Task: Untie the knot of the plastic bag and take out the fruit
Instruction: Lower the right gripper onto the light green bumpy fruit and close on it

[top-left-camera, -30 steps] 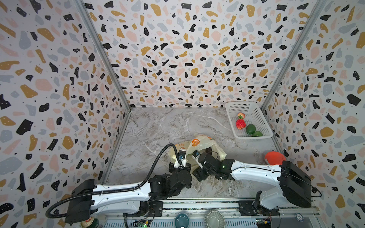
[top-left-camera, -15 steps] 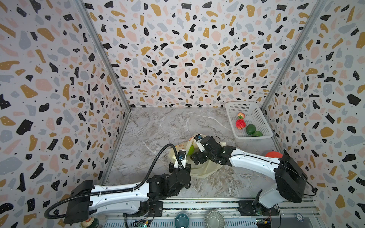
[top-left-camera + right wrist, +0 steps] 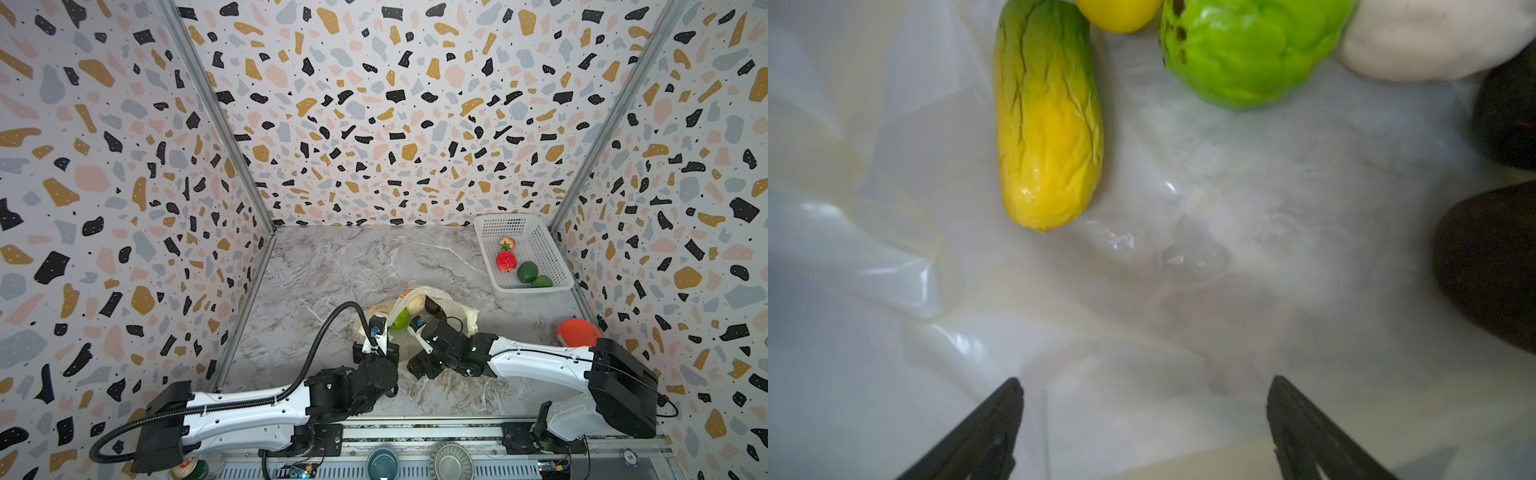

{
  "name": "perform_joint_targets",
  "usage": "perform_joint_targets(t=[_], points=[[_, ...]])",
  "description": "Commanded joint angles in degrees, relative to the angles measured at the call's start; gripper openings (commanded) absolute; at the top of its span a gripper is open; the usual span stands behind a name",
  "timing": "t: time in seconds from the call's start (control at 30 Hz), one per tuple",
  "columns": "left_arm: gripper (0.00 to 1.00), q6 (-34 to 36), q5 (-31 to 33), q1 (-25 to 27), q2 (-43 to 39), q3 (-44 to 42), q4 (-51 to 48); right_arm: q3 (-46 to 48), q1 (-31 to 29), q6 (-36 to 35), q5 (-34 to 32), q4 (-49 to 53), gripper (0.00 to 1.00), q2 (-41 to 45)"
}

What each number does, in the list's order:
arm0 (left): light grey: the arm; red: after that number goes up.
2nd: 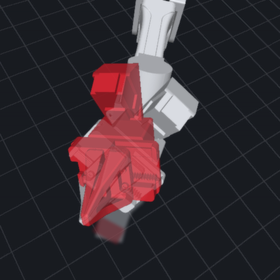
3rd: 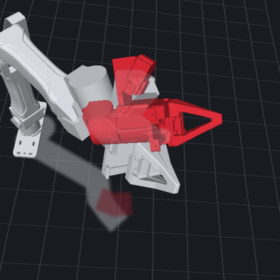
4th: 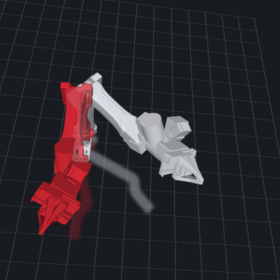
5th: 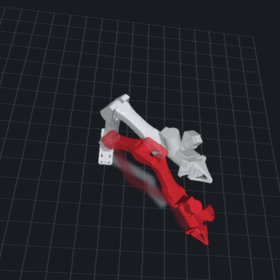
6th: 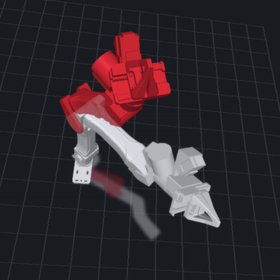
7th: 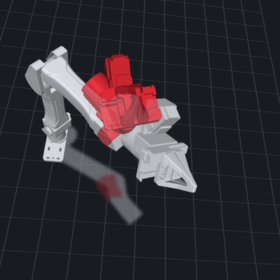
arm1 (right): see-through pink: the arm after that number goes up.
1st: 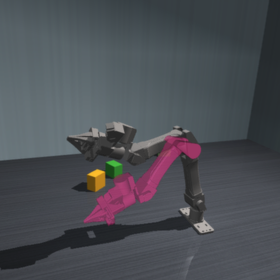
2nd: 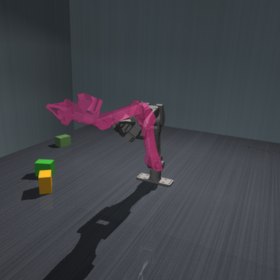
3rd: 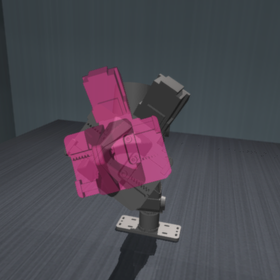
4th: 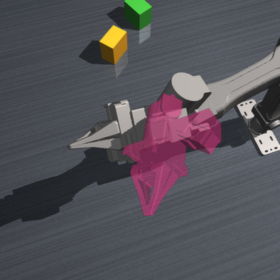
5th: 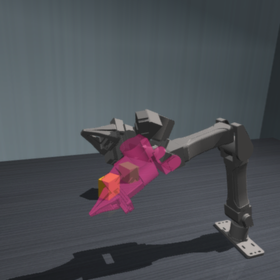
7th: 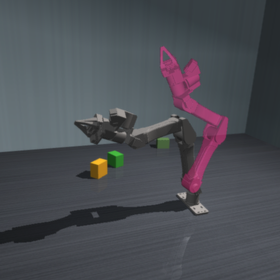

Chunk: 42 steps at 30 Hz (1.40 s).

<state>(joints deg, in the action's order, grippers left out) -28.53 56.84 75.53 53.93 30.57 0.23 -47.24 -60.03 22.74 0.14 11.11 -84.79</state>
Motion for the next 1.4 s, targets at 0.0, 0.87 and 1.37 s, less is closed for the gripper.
perform_joint_targets(t=[0.0,0.87,1.37], points=[[0.0,0.09,-0.7,-0.2,0.94,0.08,0.2,-5.25,2.01,0.51,0.68,-0.93,0.93,-2.54],[0.0,0.49,-0.56,-0.12,-1.81,-4.38,0.91,-5.84,8.88,25.58,-0.62,-32.29,0.99,-18.59],[0.0,0.85,-1.74,-0.12,-1.49,-4.38,1.46,-9.4,8.53,25.22,-2.49,-36.06,0.8,-24.52]])
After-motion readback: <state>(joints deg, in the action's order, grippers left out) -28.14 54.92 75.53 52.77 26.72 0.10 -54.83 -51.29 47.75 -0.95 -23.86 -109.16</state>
